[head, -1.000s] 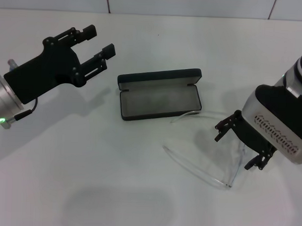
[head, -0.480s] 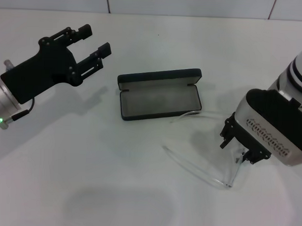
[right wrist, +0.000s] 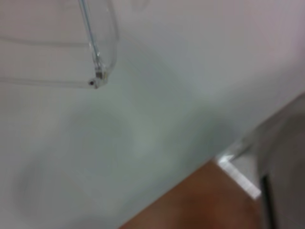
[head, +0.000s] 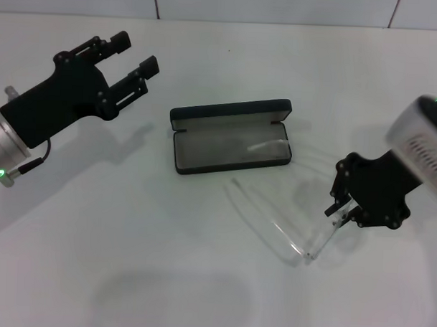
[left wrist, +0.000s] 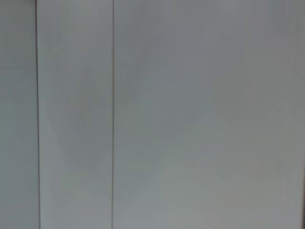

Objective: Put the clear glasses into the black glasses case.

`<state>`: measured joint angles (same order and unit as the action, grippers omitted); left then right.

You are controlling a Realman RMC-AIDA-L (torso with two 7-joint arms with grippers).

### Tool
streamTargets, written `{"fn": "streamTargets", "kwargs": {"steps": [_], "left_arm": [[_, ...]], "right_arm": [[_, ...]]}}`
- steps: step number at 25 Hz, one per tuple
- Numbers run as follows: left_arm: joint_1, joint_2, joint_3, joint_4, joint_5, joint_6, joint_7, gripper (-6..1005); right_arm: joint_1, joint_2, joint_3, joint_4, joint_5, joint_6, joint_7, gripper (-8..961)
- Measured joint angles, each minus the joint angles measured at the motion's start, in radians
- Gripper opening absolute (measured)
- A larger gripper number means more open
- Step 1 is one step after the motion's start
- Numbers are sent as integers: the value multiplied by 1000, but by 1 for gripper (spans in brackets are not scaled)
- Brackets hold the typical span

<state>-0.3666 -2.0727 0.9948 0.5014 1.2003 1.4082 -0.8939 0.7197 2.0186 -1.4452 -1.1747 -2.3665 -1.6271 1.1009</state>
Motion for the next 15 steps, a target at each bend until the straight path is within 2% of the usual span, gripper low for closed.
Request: {"fn": "streamTargets", "kwargs": {"steps": [4,8,12,15], "left_arm": [[0,-3,-5,0,-13,0,-24,612],[-2,-6,5,0,-3,17,-63,612],[-25,-6,74,2,33,101,-69,612],[-59,-3,108,4,70,219,-74,612]], "right_arm": [[-58,0,134,-18,93,-6,-74,113],[-139,2,240,28,271,64,-181,114],[-199,2,259,164,563,151,-368,116],[-208,8,249,265,734,203,-481,117]]}}
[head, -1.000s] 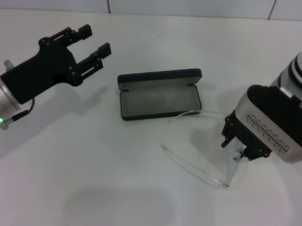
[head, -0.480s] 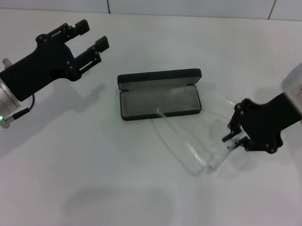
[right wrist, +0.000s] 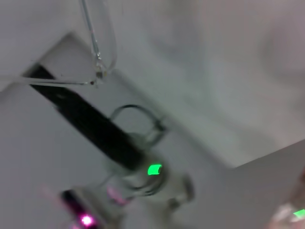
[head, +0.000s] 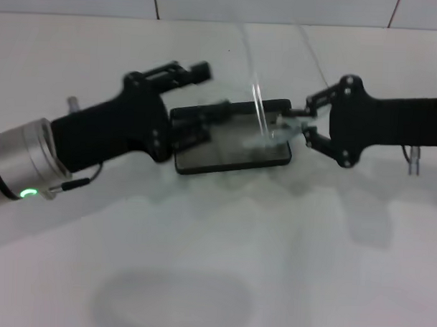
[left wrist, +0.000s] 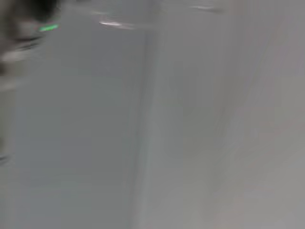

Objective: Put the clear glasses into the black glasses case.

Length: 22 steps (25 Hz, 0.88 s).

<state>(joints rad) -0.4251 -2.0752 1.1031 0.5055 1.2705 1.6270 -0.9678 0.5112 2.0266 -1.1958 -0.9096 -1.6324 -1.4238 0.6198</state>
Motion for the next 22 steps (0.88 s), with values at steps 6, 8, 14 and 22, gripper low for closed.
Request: {"fn": "streamTargets", "kwargs": {"steps": [6,8,14,22], "left_arm": [[-22,8,0,7,12,121,5,611],[-25,10,-3,10,-7,135,6,611],[-72,8,3,0,-10,142,6,611],[-125,10,4,-19,79,98,-50,611]], "right_arm": [[27,-2,-14,137,134,17,-90,119],[32,-1,-27,160,136,17,-102,120],[36,0,-110,176,142,18,-124,122],[36,1,-163,176,178,19,-160,125]]}}
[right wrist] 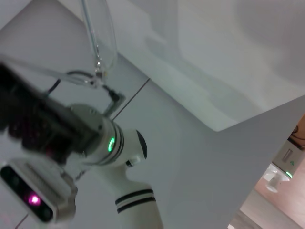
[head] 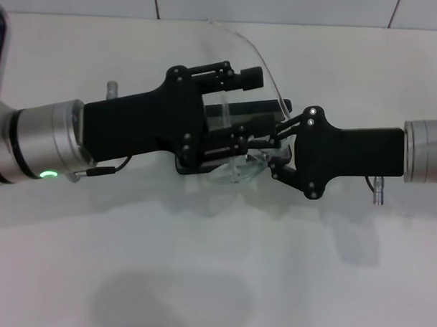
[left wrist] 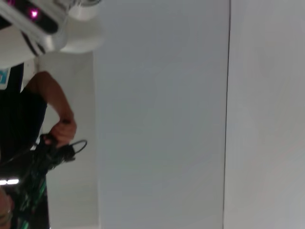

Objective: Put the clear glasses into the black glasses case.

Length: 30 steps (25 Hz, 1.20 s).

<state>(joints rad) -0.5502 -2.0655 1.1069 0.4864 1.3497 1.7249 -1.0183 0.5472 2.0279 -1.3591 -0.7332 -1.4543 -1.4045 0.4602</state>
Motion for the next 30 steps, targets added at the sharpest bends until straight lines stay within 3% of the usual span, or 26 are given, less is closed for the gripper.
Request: {"fn": "streamTargets", "kwargs": {"steps": [18,30], "left_arm": [[-37,-11,2,0,86,-44,-60,612],[-37,2,-4,10,106,-62,-114,612]], "right_arm": [[-8,0,-9,6,44,-42,-65,132],[-16,-1,-12,8,45,-55,-86,136]]}}
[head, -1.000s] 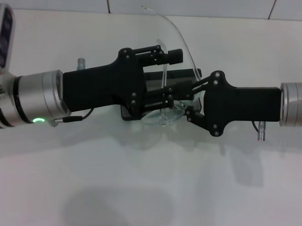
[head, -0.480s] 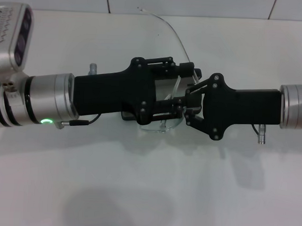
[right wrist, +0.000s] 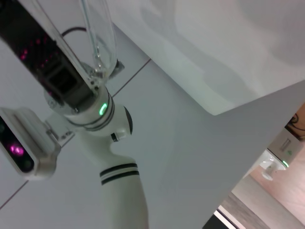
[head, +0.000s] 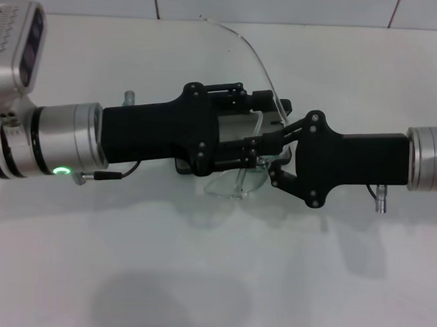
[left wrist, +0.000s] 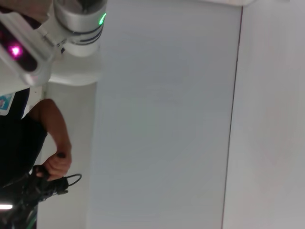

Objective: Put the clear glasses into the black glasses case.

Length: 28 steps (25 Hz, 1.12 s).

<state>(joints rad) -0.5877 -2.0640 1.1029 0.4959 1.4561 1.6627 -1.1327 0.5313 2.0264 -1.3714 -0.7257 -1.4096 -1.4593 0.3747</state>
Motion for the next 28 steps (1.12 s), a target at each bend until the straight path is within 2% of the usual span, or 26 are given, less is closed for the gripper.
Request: {"fn": "streamTargets", "kwargs": {"steps": [13,17,19,21,24,27,28], "left_arm": [[6,11,0,7,-14,4,-3,612],[46,43,-18,43,-16,-6,-3,612],[78,61,-66,51,-13,-38,-1,612],[96,66,-118,49,-9,-92,4,611],[100,60,-138,46,-6,-161,27,609],[74,29,-124,44,17,-173,66,604],[61,12,-123,44,33,-174,87,603]], "right_arm": [[-1,-3,1,0,-2,-9,0,141],[-3,-6,0,-2,-8,-43,0,143],[-9,-10,7,-8,-6,-99,2,143],[-12,-12,17,-11,-2,-170,4,144],[0,-7,23,-9,2,-257,6,145],[36,1,-24,26,59,-267,8,146],[57,1,-55,55,96,-258,10,147]]}}
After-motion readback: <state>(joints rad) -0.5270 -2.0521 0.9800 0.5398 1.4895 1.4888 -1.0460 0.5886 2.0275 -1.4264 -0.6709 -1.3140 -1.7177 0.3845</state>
